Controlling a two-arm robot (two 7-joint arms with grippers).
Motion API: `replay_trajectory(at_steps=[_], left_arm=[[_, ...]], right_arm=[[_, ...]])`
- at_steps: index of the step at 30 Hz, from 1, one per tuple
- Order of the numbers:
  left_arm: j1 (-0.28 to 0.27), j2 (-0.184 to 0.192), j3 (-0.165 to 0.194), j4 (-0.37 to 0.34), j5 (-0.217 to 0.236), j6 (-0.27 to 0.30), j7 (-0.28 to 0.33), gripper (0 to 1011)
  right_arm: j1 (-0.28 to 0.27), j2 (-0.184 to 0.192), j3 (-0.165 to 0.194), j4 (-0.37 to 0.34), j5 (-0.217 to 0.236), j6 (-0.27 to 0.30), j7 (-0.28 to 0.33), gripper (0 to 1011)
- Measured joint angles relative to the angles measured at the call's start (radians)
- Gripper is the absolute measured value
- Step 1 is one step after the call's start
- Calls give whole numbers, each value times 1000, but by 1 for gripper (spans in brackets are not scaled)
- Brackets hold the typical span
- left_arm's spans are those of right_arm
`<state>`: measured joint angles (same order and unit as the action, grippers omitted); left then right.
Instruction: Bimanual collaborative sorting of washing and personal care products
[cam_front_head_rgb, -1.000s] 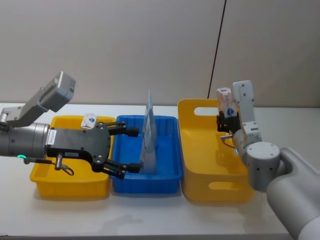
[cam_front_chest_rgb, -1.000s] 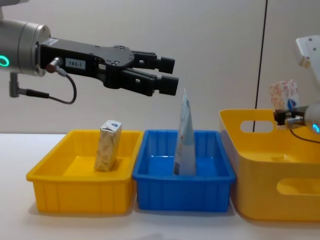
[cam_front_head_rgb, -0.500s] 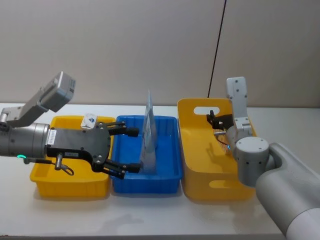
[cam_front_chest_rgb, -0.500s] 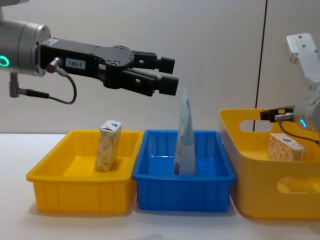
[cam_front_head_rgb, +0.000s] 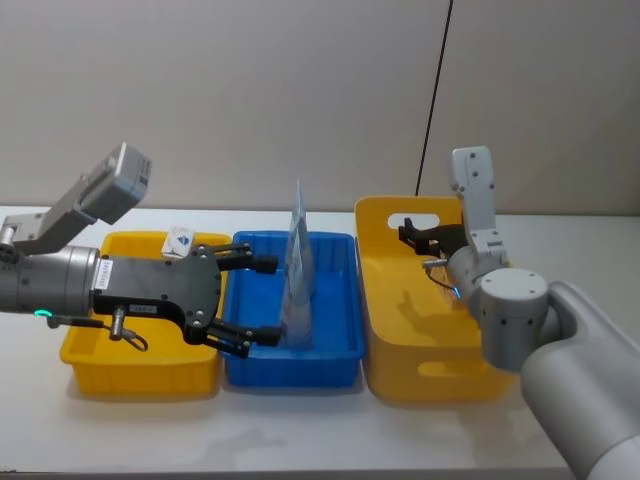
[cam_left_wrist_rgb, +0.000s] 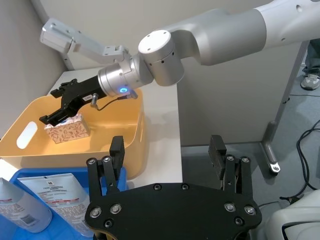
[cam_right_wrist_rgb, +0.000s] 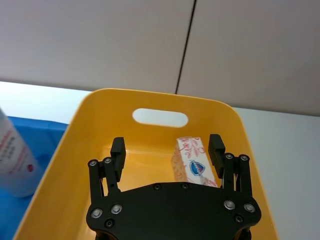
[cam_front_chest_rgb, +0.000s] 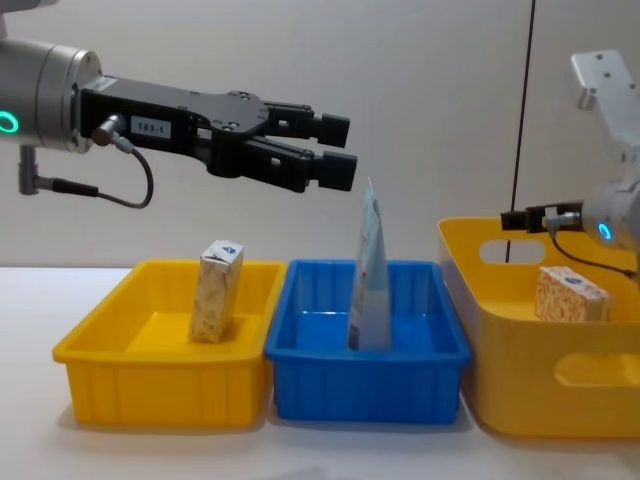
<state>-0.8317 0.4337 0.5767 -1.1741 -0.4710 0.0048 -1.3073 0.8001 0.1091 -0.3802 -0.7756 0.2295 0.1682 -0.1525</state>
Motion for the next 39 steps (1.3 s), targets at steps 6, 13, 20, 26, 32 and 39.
replay_trajectory(at_steps=[6, 13, 20, 26, 32, 39], left_arm=[[0, 0, 0, 0, 0, 0, 0, 1001], [0, 0, 0, 0, 0, 0, 0, 1001], [0, 0, 0, 0, 0, 0, 0, 1001], [0, 0, 0, 0, 0, 0, 0, 1001], [0, 0, 0, 0, 0, 0, 0, 1001], [0, 0, 0, 0, 0, 0, 0, 1001]], right_arm=[[-57, 37, 6, -122, 20, 43, 64, 1004], [-162, 100, 21, -321, 50, 89, 133, 1004], [-301, 170, 51, -552, 76, 120, 174, 1004], [-423, 221, 84, -733, 96, 137, 191, 1004], [-522, 257, 112, -868, 104, 142, 196, 1004], [-600, 274, 127, -967, 104, 144, 194, 1004]])
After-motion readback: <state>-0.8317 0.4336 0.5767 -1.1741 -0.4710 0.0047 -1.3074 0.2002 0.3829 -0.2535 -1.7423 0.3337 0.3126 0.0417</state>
